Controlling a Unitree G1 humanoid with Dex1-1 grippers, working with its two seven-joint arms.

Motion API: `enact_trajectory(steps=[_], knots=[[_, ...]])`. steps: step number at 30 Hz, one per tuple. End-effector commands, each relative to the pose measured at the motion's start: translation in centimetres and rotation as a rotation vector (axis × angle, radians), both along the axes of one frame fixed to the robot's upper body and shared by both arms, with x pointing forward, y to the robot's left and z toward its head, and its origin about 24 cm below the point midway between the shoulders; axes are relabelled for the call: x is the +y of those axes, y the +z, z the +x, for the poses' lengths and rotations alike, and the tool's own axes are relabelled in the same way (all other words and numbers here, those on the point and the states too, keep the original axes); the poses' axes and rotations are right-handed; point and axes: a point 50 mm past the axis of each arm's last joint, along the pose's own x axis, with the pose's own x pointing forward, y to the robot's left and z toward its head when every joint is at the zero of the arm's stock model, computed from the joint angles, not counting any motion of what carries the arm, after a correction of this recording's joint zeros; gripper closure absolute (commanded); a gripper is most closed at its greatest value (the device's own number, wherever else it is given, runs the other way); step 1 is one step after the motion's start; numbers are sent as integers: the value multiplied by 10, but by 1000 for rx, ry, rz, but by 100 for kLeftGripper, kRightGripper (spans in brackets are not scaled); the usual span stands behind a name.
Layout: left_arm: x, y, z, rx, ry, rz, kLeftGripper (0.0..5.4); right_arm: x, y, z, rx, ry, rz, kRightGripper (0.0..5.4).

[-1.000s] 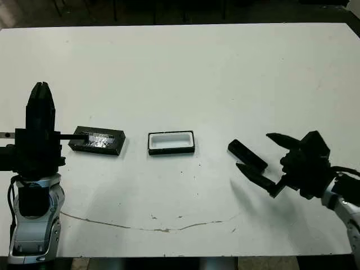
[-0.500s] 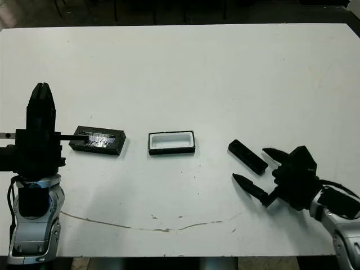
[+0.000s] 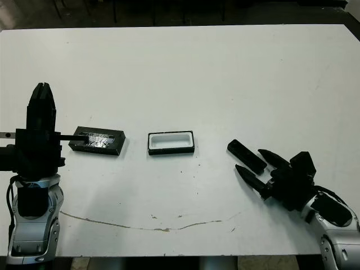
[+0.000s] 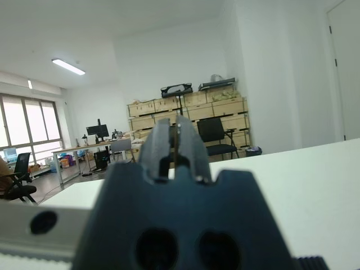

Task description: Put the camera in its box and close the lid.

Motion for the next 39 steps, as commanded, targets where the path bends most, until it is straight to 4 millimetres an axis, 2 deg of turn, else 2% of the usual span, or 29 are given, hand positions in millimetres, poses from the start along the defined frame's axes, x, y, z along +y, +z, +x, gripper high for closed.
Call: enact_trajectory(steps=[1, 10, 12, 19, 25, 34, 39], knots=[[3, -6, 0, 40, 6, 12, 540, -2, -5, -3, 25, 11, -21, 279], [4, -4, 0, 26, 6, 14, 540, -1, 20, 4, 78, 136, -158, 443], [4, -3, 0, 25, 11, 14, 540, -1, 26, 5, 100, 159, -184, 463], [4, -1, 0, 21, 19, 9, 540, 1, 41, 6, 158, 206, -214, 468], [4, -1, 0, 26, 17, 6, 540, 6, 47, 12, 57, 181, -168, 468], [2, -2, 0, 28, 11, 9, 540, 24, 89, 36, -94, 184, -23, 468], [1, -3, 0, 33, 8, -1, 540, 37, 117, 59, -75, 291, 65, 468]])
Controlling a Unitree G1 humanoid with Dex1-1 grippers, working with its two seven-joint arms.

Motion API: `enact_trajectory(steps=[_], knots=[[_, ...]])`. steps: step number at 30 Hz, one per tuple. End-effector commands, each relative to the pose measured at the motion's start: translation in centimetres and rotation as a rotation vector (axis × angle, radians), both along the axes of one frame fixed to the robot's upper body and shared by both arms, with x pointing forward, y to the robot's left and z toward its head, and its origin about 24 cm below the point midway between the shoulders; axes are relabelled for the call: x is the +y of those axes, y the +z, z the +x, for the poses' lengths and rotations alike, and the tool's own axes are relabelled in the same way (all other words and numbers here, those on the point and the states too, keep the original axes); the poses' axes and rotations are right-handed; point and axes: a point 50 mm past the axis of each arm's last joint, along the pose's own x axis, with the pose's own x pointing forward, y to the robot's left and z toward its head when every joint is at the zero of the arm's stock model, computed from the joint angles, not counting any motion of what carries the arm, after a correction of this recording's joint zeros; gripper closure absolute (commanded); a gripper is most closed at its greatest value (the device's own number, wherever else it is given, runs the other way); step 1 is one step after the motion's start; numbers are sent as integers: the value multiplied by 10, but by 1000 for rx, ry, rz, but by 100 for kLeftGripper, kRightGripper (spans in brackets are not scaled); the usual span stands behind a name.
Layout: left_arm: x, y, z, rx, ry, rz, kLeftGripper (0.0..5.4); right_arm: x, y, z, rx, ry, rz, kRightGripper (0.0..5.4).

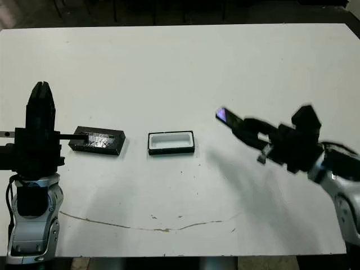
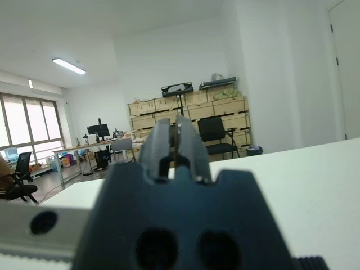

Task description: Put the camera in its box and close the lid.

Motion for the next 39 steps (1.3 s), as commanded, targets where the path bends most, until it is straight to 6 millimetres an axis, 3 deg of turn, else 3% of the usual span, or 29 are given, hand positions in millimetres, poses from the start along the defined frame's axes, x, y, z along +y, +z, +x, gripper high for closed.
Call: enact_trajectory(steps=[1, 6, 14, 23, 39], knots=[[2, -5, 0, 33, 10, 3, 540, 8, 12, 15, 60, 85, 32, 468], [2, -5, 0, 29, 16, 10, 540, 22, 20, 39, 100, 245, -23, 468], [2, -6, 1, 19, 13, 17, 540, 47, 24, 65, 112, 416, -308, 468], [1, -6, 2, 13, 18, 29, 540, 77, 17, 68, 79, 517, -544, 468], [-1, -8, 3, 21, 6, -1, 540, 89, -5, 68, 128, 607, -597, 468]])
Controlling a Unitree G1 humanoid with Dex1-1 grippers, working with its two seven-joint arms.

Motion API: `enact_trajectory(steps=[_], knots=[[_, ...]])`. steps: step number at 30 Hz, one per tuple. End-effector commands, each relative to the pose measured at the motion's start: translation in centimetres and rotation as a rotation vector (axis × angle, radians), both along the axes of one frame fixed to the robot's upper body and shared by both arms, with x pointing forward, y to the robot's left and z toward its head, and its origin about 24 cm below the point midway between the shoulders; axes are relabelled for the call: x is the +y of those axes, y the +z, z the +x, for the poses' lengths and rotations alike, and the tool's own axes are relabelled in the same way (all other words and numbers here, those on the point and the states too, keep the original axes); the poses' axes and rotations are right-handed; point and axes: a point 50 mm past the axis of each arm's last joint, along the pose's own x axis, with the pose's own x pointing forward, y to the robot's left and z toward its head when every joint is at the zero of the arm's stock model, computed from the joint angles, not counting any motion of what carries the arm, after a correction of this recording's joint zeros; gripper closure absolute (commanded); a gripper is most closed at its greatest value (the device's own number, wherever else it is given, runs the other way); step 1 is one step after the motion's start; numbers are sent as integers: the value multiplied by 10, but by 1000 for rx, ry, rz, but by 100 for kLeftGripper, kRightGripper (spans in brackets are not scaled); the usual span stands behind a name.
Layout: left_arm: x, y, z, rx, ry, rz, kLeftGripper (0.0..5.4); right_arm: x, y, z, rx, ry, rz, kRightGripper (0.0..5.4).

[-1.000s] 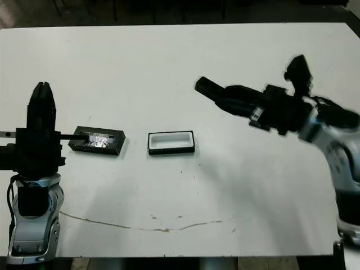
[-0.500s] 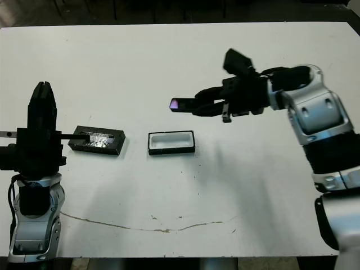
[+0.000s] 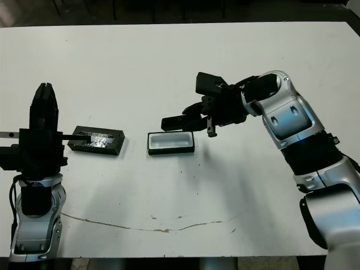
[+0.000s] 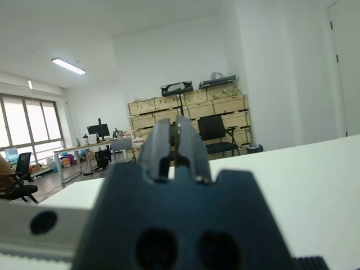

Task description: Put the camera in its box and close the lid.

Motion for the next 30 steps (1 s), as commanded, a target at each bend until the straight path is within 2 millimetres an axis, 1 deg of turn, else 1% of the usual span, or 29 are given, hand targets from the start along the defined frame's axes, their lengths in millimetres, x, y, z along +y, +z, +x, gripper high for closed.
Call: enact_trajectory(steps=[1, 9, 19, 30], knots=[[1, -4, 1, 24, 1, -8, 540, 1, -8, 0, 45, 10, -14, 468], [0, -4, 2, 23, 5, -1, 540, 5, -15, 0, 104, 28, -9, 468], [-1, -4, 1, 27, 0, -9, 540, 10, -18, -2, 117, 59, -21, 468], [-2, -5, 0, 31, 6, -13, 540, 16, -27, -2, 122, 71, -63, 468]])
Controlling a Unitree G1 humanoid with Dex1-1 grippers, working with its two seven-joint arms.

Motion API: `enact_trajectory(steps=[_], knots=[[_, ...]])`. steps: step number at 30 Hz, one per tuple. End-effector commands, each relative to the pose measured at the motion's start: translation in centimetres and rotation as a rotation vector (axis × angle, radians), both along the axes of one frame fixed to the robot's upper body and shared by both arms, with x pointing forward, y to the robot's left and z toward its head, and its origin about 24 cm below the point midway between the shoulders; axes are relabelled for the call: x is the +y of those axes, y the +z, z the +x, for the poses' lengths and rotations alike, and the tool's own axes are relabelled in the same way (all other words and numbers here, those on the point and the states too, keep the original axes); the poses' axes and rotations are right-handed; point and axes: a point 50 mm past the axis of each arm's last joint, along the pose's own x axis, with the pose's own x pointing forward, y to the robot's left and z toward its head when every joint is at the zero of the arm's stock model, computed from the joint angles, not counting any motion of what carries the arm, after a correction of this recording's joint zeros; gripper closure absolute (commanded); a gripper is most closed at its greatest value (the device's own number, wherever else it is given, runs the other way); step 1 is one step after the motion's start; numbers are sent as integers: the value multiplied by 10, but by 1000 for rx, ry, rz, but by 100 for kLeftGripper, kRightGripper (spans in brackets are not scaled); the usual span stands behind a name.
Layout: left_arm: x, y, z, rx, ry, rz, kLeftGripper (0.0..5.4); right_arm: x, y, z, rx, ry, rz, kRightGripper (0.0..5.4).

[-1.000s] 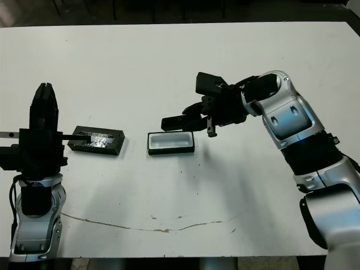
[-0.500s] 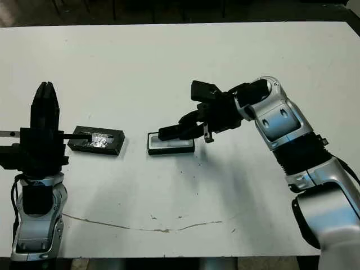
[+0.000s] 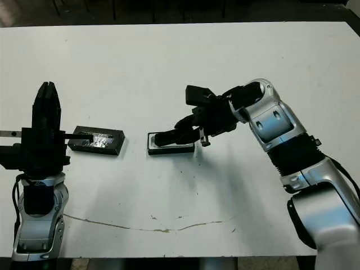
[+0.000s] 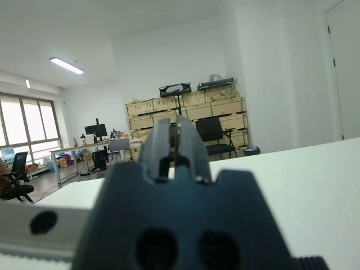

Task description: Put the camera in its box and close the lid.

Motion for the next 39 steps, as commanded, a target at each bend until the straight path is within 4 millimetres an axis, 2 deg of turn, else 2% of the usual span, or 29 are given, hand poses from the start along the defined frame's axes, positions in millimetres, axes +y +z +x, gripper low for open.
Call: enact_trajectory(steps=[1, 17, 28, 34, 39], knots=[[2, -6, -1, 37, 14, -4, 540, 2, -9, 0, 11, 6, -32, 468], [3, -8, -1, 30, 4, 0, 540, 14, -23, 6, 14, 3, -46, 468], [3, -8, -1, 28, 13, 9, 540, 20, -24, 8, 5, -29, 3, 468], [3, -9, -2, 33, 15, 2, 540, 10, -5, 11, -46, 93, 20, 361], [2, -9, -2, 32, 13, 5, 540, -1, 19, 16, -106, 112, -6, 272]])
